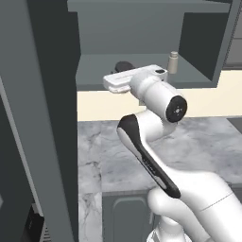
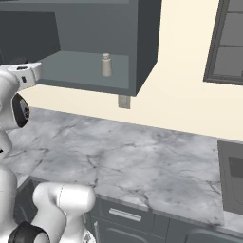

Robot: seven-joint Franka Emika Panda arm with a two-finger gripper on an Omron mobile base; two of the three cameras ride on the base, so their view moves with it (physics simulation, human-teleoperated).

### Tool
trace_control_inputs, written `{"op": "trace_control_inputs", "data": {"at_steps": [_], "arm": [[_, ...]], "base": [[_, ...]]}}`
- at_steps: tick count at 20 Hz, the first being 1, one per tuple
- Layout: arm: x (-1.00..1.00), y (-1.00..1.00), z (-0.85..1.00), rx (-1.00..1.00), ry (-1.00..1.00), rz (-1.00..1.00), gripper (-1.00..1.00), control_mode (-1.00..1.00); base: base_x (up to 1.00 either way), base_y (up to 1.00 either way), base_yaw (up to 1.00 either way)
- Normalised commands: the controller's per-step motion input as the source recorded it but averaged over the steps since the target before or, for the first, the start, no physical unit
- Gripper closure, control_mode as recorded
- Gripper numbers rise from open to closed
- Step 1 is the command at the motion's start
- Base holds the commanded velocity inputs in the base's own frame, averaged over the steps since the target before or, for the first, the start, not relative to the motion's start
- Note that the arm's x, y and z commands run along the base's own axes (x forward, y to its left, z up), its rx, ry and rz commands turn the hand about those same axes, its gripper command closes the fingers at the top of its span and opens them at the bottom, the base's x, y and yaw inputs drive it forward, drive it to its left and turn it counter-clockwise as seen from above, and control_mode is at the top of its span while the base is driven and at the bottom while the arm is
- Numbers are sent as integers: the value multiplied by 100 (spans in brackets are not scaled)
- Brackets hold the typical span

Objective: Collect the turmeric, mayonnaise, and shaker from the cabinet and place them next to the stove.

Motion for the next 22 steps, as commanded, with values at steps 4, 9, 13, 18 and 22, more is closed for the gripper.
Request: {"op": "trace_control_inputs", "data": {"at_steps": [4, 9, 13, 18, 22], "arm": [[-65, -37, 0, 6, -9, 0, 100, -100], [-67, -30, 5, 3, -7, 0, 100, -100], [-64, -27, 14, 2, 0, 0, 100, -100], [-65, -28, 18, 3, 1, 0, 100, -100], [-57, -24, 18, 1, 10, 0, 100, -100]], "base": [[0, 0, 0], [0, 0, 0], [0, 0, 0], [0, 0, 0], [0, 0, 0]]}}
